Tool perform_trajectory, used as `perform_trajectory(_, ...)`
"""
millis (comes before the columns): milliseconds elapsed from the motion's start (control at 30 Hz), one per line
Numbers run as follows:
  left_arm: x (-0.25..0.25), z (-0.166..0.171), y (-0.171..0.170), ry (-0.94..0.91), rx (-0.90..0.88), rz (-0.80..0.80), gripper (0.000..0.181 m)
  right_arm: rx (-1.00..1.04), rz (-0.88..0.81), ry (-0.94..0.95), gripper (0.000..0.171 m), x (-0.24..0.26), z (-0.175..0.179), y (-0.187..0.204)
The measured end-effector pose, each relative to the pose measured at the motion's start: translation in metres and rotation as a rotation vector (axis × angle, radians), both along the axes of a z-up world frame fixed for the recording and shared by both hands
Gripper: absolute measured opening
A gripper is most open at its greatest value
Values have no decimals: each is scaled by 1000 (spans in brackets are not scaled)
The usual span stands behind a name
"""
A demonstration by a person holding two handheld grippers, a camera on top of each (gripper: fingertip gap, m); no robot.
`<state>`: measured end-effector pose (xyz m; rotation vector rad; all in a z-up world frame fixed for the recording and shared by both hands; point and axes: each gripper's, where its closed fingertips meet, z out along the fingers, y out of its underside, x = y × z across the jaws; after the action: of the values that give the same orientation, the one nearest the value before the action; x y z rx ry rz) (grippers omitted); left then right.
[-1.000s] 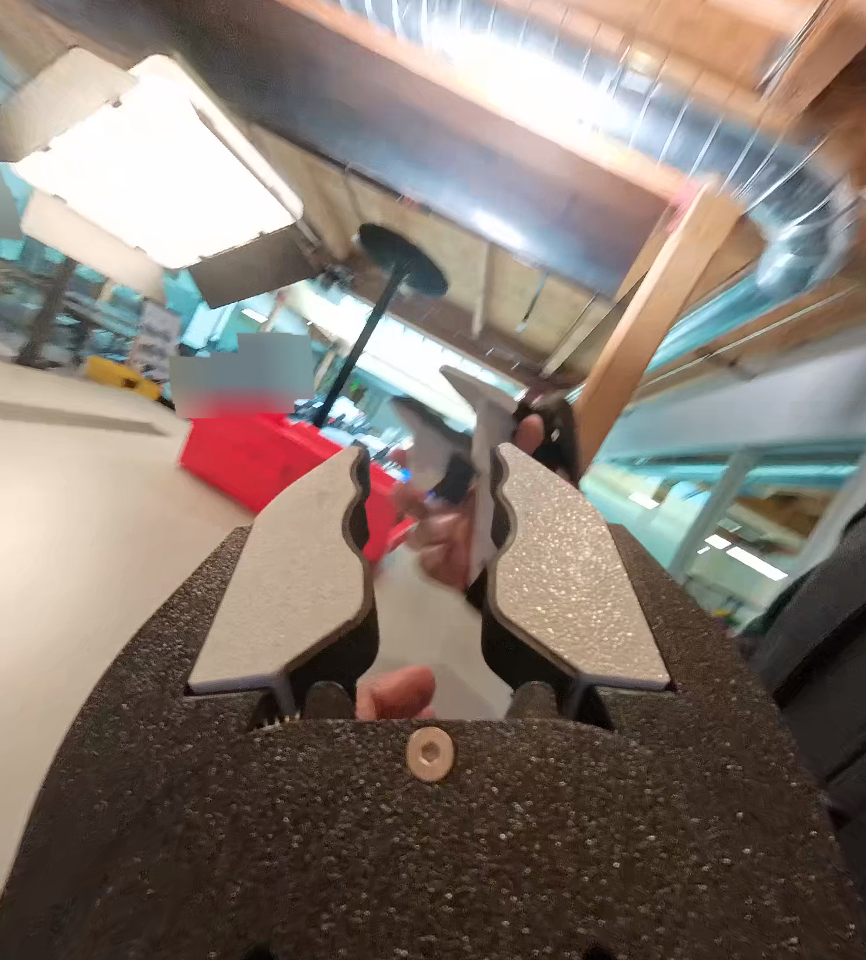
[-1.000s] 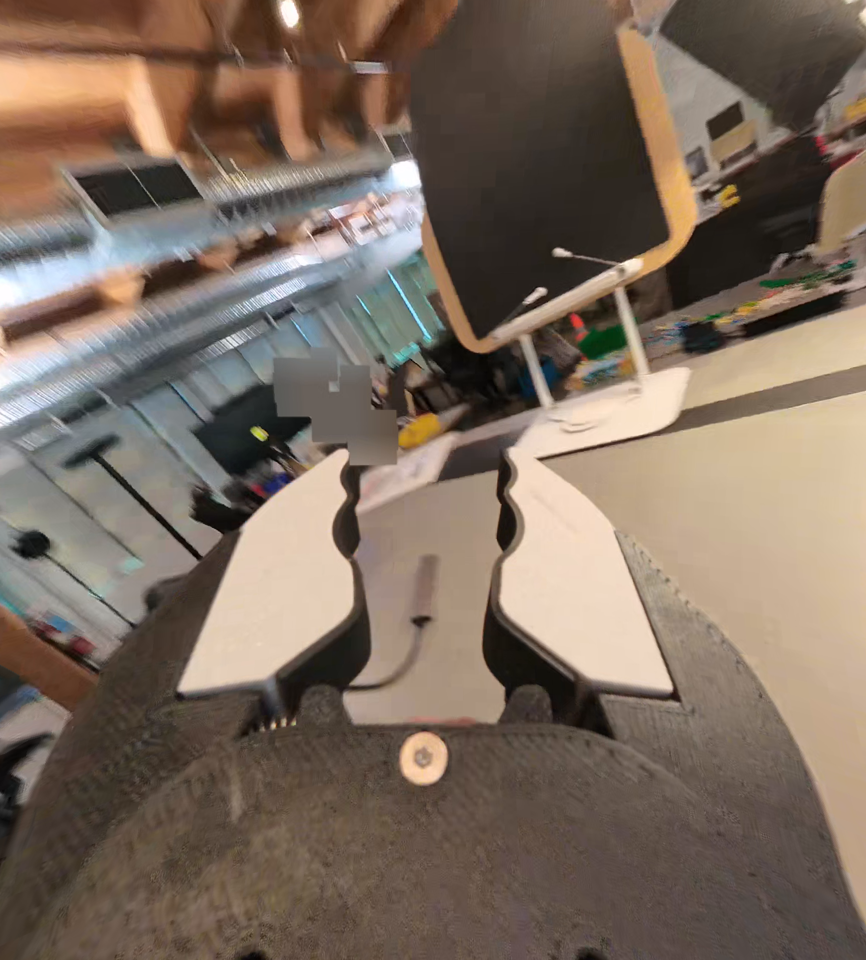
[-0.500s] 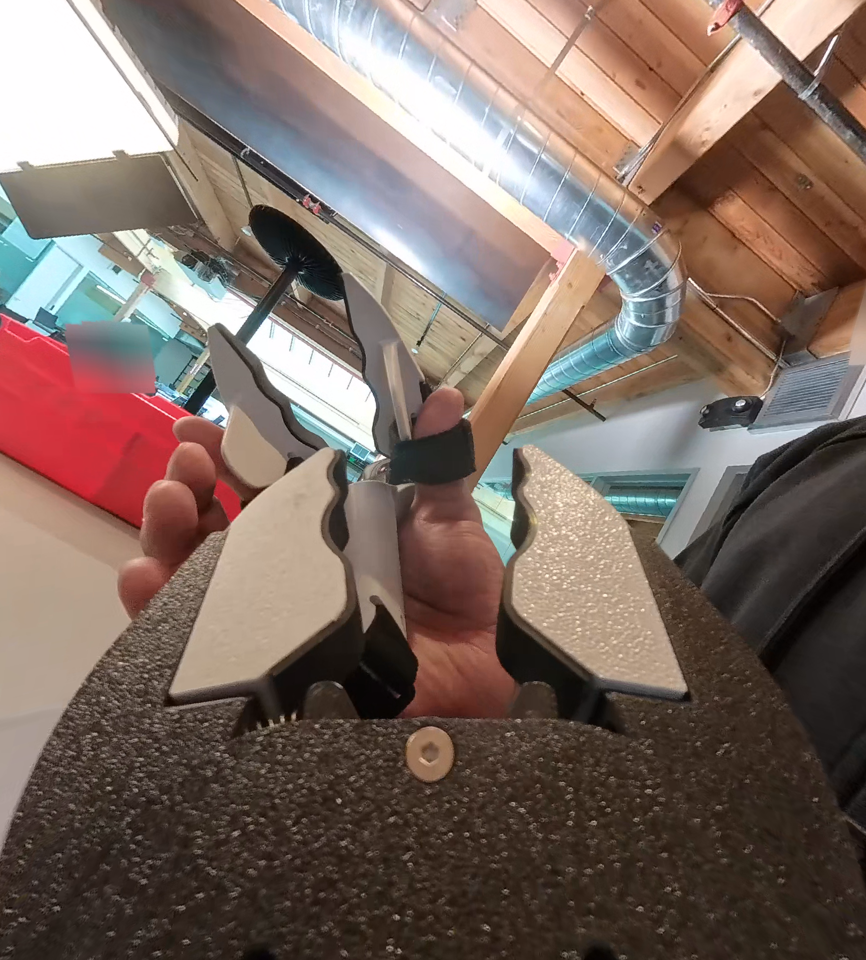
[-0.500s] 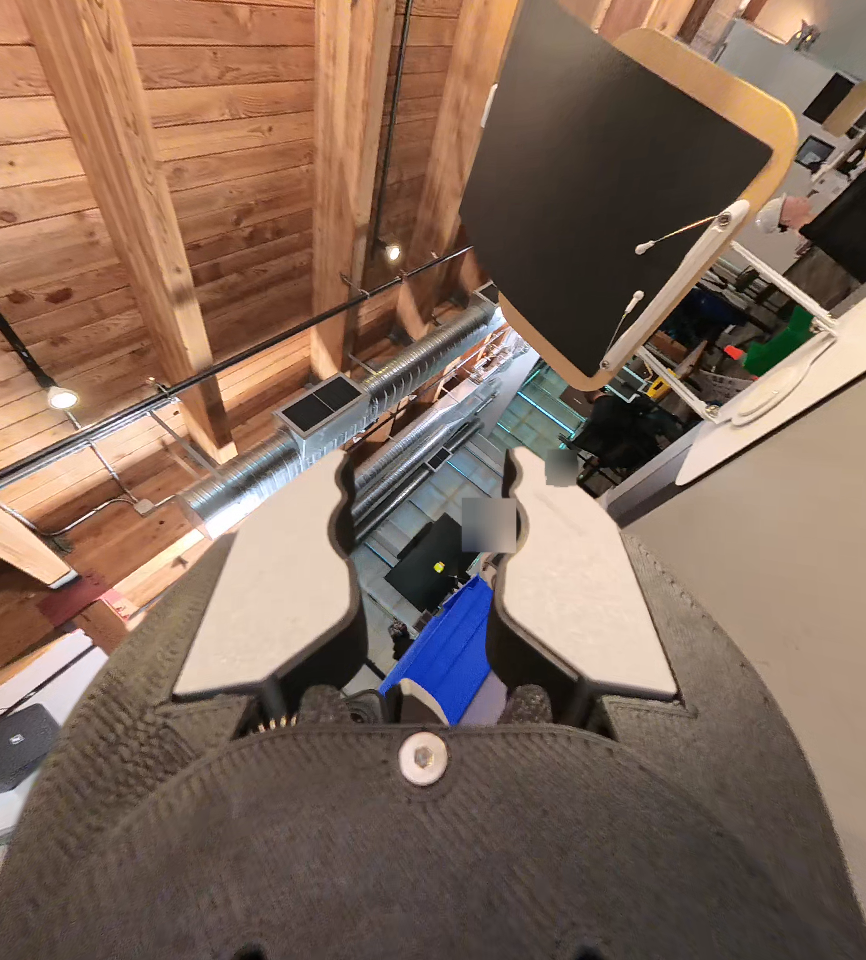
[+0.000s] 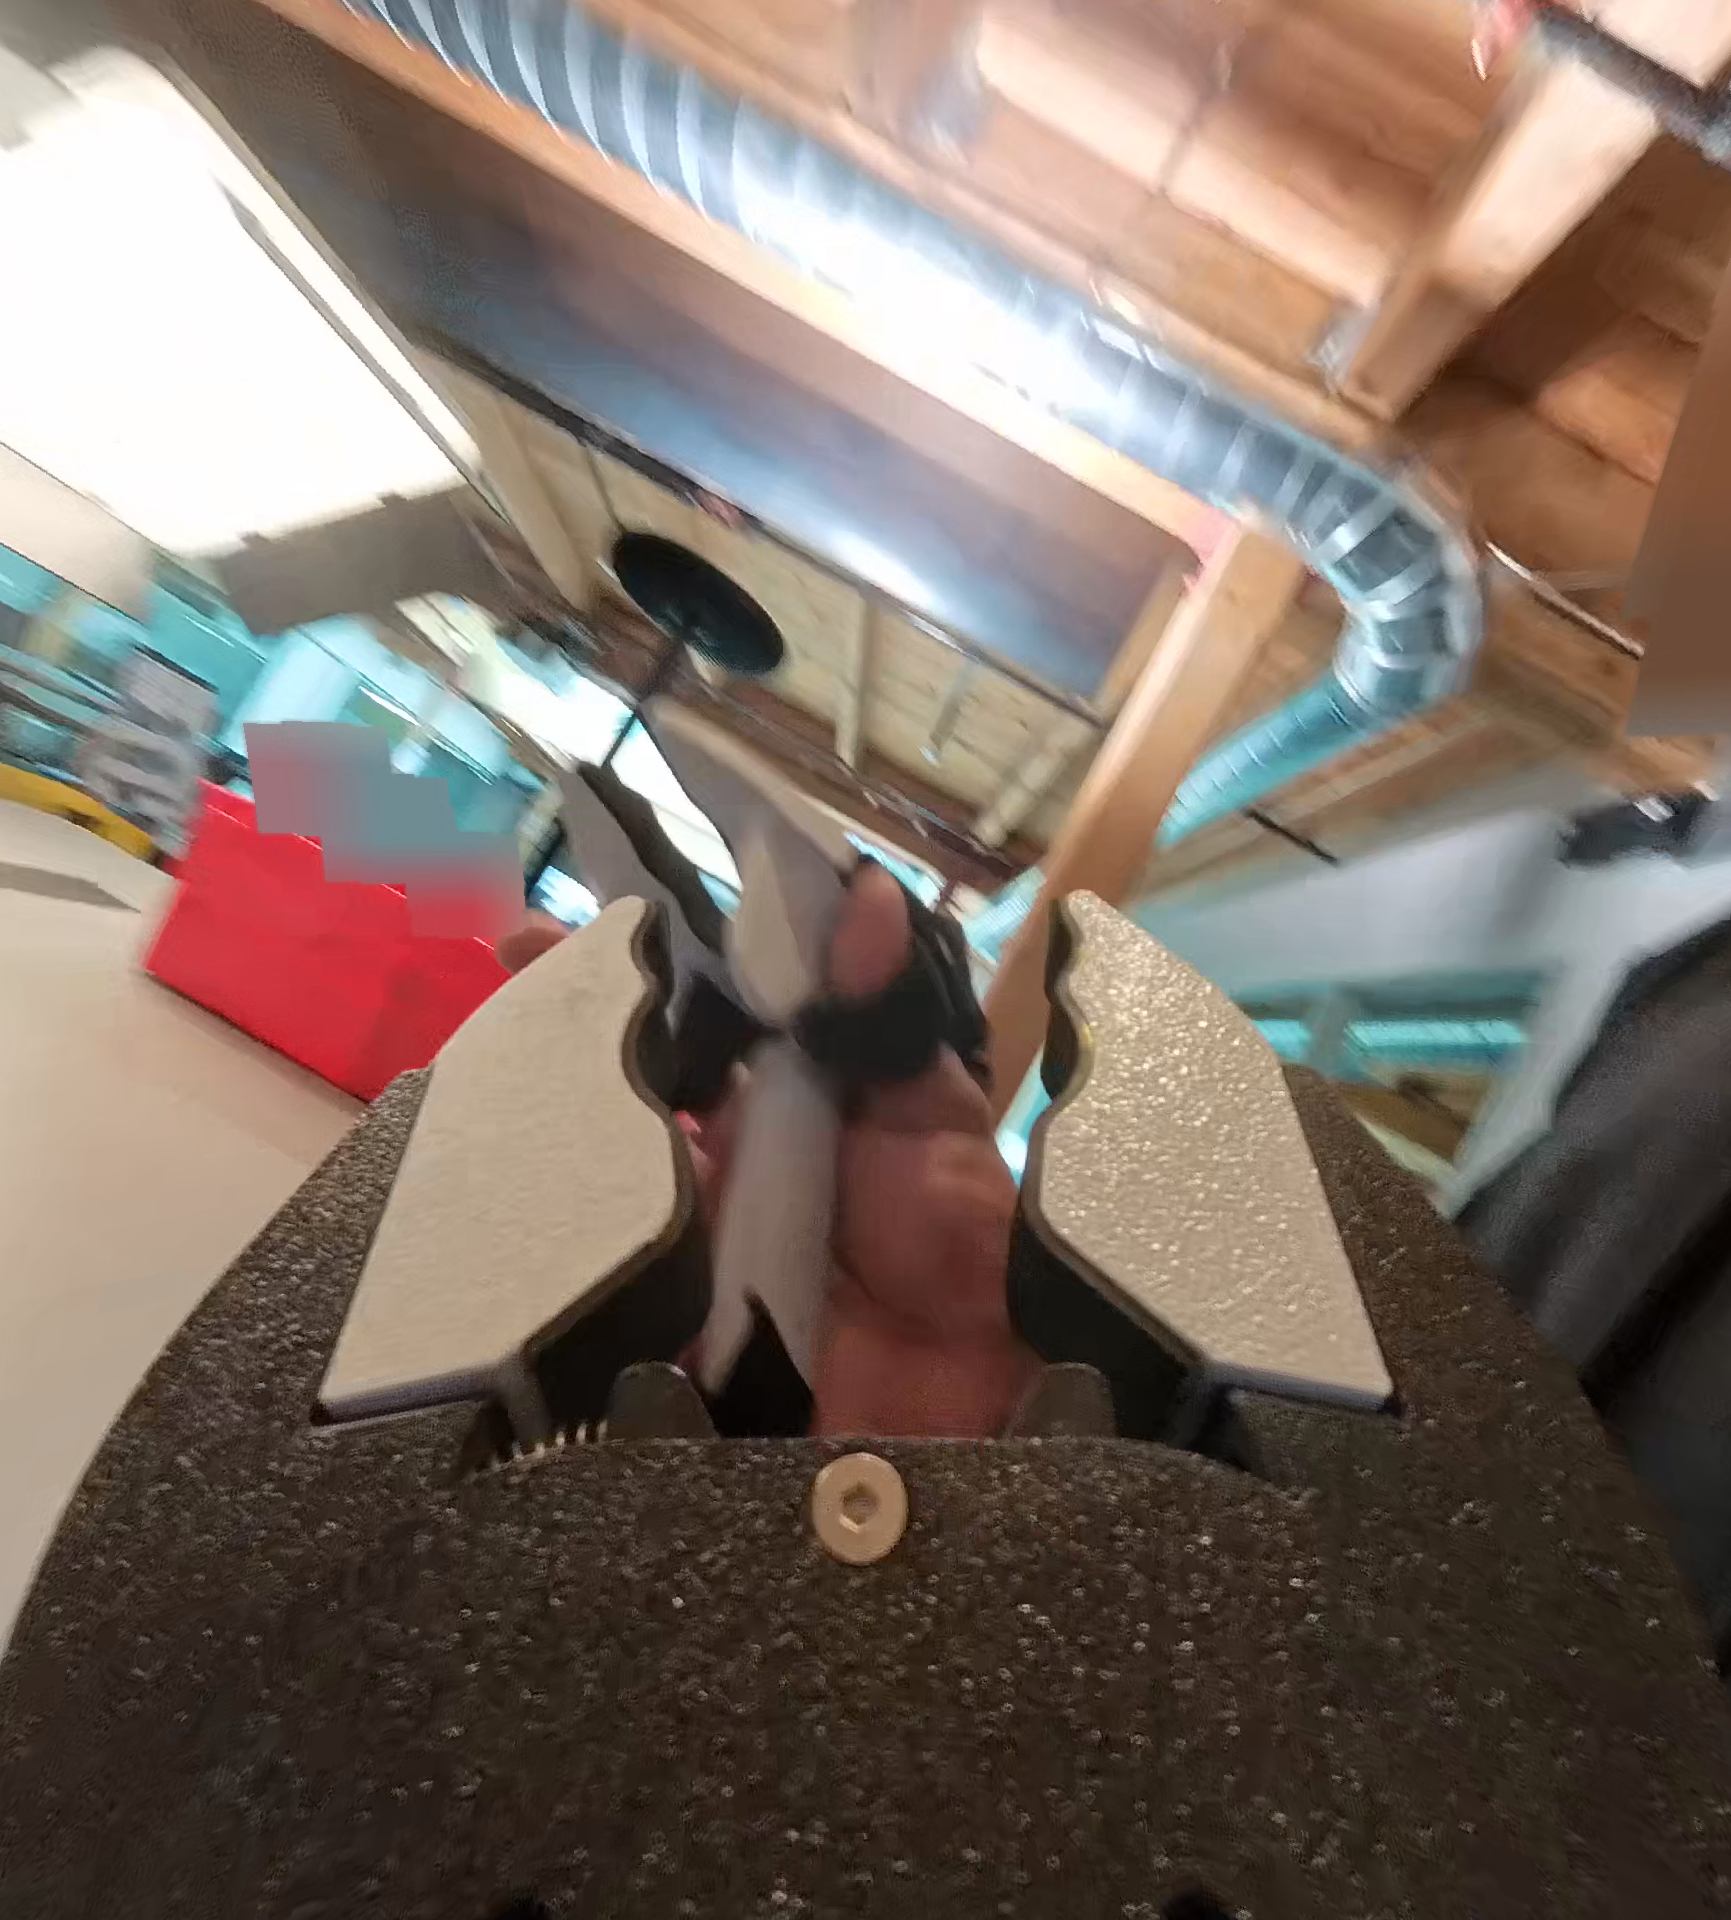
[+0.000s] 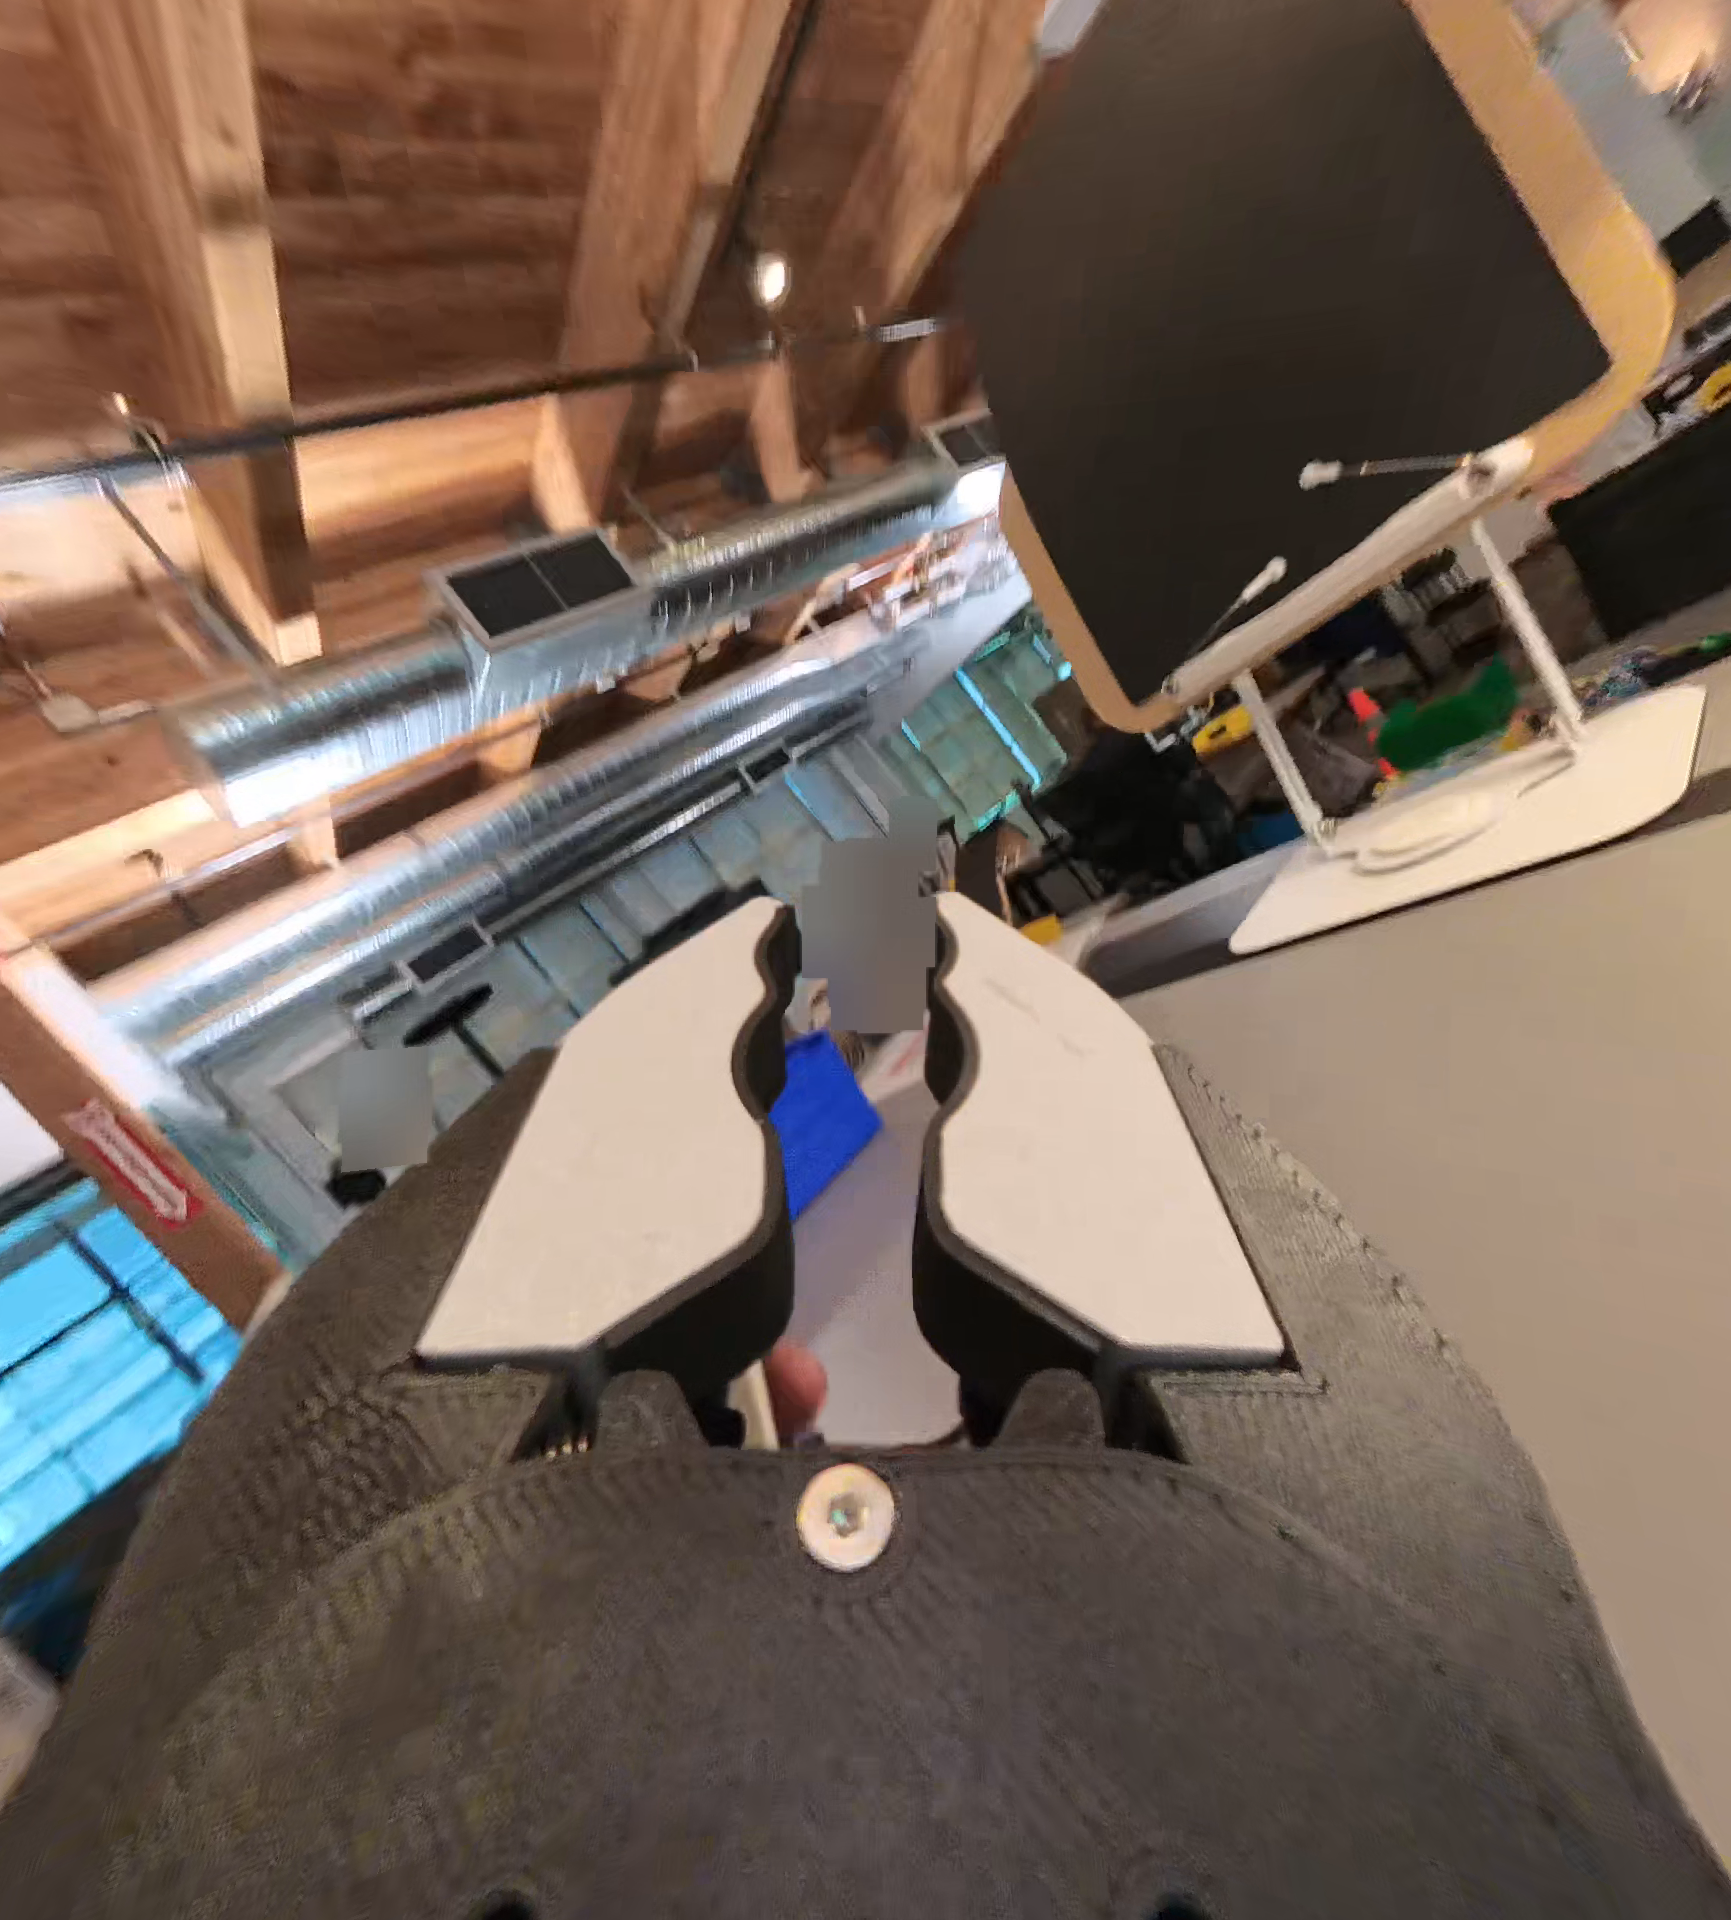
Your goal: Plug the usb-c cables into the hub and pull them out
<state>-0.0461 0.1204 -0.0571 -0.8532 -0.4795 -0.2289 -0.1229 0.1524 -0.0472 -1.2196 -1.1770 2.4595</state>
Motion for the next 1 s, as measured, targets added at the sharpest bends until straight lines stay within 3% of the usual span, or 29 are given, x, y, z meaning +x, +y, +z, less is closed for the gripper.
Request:
perform_trajectory(100,-28,13,-53,-10,131,212,70,75,205,5,26,22,-16,-34)
perform_trajectory(300,-41,26,-94,-56,309,292,71,125,582,13,38,80,-34,-113)
perform_trajectory(500,-36,36,-123,-57,390,320,64,172,713,21,46,99,-44,-144)
perform_trajectory(700,-22,63,-158,-20,596,280,57,48,784,107,48,115,-13,-150)
perform_trajectory(800,-33,53,-142,-44,318,407,32,116,790,74,53,116,-30,-161)
perform_trajectory(867,-47,37,-140,-48,100,522,19,105,727,57,39,104,-34,-158)
perform_trajectory(1000,-85,-5,-170,34,-559,820,20,366,559,-40,38,73,-69,-155)
